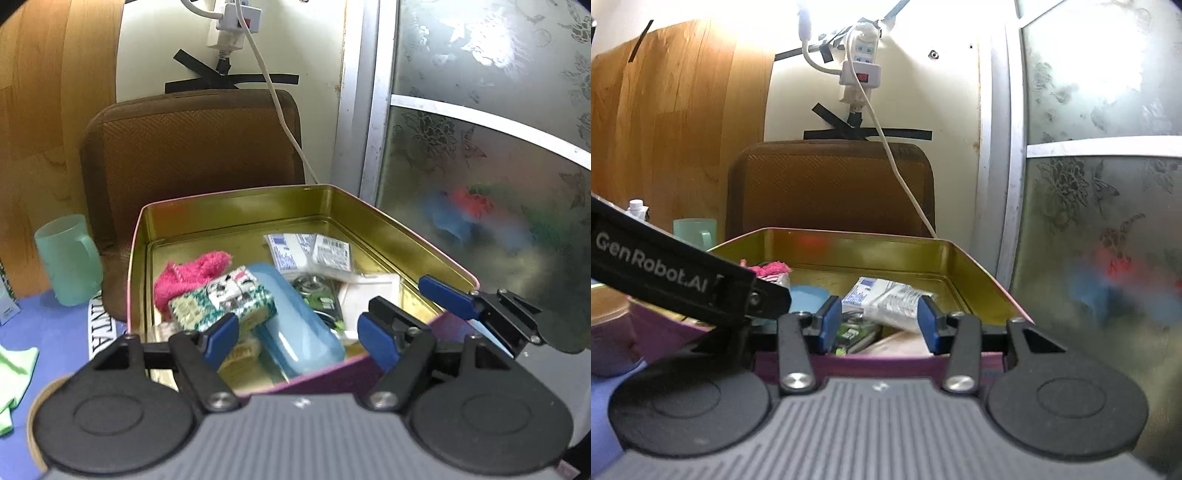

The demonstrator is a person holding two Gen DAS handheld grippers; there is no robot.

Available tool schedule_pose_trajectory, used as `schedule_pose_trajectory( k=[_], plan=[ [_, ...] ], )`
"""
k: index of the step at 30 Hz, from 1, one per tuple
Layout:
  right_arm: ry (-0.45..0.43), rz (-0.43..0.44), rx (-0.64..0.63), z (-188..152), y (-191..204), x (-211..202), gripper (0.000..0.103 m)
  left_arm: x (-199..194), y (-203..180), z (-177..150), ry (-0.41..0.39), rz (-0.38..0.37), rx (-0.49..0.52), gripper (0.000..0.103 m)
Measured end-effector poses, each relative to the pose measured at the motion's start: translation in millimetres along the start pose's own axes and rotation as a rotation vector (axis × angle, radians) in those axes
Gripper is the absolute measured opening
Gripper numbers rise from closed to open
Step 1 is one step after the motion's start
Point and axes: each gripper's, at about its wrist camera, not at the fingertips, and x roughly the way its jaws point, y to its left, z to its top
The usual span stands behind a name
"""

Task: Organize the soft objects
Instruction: 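Move the right gripper over the light-green cloth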

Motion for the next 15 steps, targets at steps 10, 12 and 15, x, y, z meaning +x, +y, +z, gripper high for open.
schedule_pose_trajectory(
  k=[10,12,15],
  plan=[
    [0.006,0.052,0.091,-5.0,11.7,-44.2,0.048,-55.7,-5.8,-25.8,0.007,0.034,0.039,0.073],
    [0.020,0.068,0.107,-6.7,15.4,-52.2,0.048,-64.7,-1.4,-32.6,0.018,0.046,0.026,0.073],
    [0.056,0.097,0.137,-9.4,20.7,-58.8,0.048,-78.2,7.5,-44.3,0.028,0.074,0.003,0.073]
  ],
)
